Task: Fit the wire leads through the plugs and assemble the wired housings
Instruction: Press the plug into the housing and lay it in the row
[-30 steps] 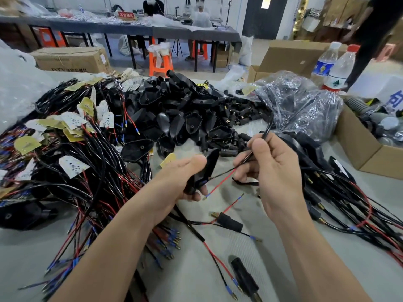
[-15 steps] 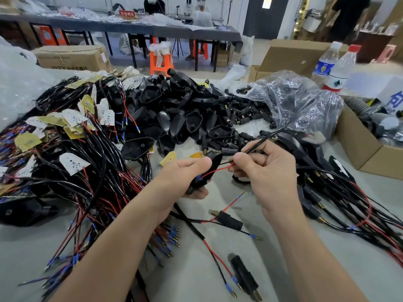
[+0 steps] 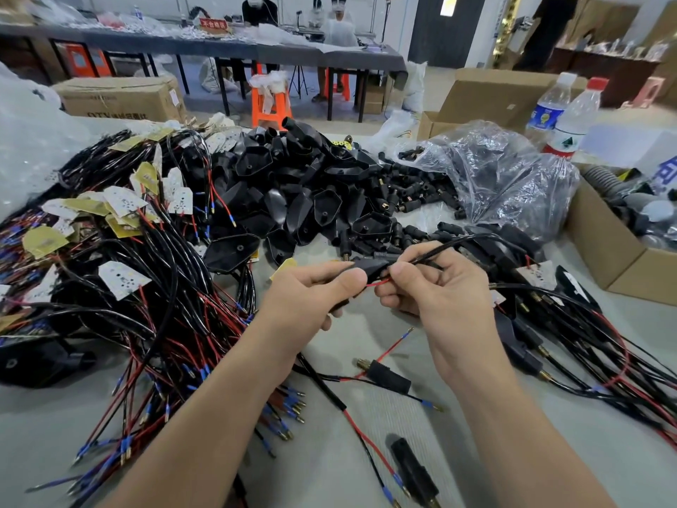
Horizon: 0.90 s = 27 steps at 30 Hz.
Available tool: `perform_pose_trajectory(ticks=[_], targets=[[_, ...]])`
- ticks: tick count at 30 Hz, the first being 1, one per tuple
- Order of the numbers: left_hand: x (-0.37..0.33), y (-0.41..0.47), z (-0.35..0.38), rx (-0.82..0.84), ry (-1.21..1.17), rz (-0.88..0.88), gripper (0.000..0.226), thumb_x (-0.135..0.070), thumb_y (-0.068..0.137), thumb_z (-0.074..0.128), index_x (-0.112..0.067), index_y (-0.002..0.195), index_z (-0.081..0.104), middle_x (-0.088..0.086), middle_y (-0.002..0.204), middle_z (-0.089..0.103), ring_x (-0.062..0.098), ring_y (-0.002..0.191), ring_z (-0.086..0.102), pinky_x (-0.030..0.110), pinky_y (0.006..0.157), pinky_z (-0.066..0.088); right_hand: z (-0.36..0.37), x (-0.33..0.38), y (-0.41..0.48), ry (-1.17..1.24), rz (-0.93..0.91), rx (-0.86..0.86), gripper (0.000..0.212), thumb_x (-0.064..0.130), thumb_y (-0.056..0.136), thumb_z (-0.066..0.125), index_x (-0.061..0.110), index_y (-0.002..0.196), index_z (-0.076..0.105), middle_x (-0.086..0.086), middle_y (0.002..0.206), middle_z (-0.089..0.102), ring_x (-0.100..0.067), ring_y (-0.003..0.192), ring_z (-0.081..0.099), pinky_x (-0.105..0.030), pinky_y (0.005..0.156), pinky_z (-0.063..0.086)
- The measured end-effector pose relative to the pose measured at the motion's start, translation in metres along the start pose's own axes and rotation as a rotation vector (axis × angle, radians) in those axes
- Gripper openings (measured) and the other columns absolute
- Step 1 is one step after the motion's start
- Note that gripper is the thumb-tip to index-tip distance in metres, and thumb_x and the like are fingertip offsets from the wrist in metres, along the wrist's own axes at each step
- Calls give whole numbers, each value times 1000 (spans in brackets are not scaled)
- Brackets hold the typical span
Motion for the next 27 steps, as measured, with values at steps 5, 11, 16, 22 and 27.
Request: perform_pose_trajectory(ticks=[5,11,16,22,27], targets=[[3,0,3,62,6,-37,13,-26,93,71,-21,101,81,-12,63,64,4,57,56,18,50,46,12,-3,-2,-115,-15,117,18,-9,89,68,8,81,67,-13,59,67,-21,56,67,-25,55,55],[6,-3,7,143,-25,-120,30,-39,95,63,-14,102,79,5,86,74,17,67,69,22,53,52,-2,1,0,-366,-119,-88,17,4,83,74,20,77,71,-7,54,65,-18,50,61,-29,52,49],[2,-10,18,342,44,-103,27,-30,103,58,-28,123,75,-6,87,69,14,73,65,20,56,48,-12,-2,-4,-214,-88,-208,13,11,85,76,20,77,73,-11,60,70,-20,53,66,-27,55,55],[4,-6,13,269,53,-109,22,-33,103,58,-25,107,79,-4,74,67,13,62,60,20,53,46,-5,-9,-6,0,-51,-230,17,0,96,65,10,83,66,-13,62,68,-24,57,70,-30,58,59],[14,0,8,145,-85,-184,39,-37,107,50,-4,104,73,6,66,65,13,54,58,20,47,48,12,-11,-7,-29,-42,-47,28,-17,77,69,6,92,65,-2,69,70,-15,63,64,-23,66,55]])
Point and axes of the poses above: each hand's wrist, its own y-axis towards the middle knuckle, its own z-axis out of the palm, x = y × z, the point moved 9 cm from there along y, towards the middle knuckle
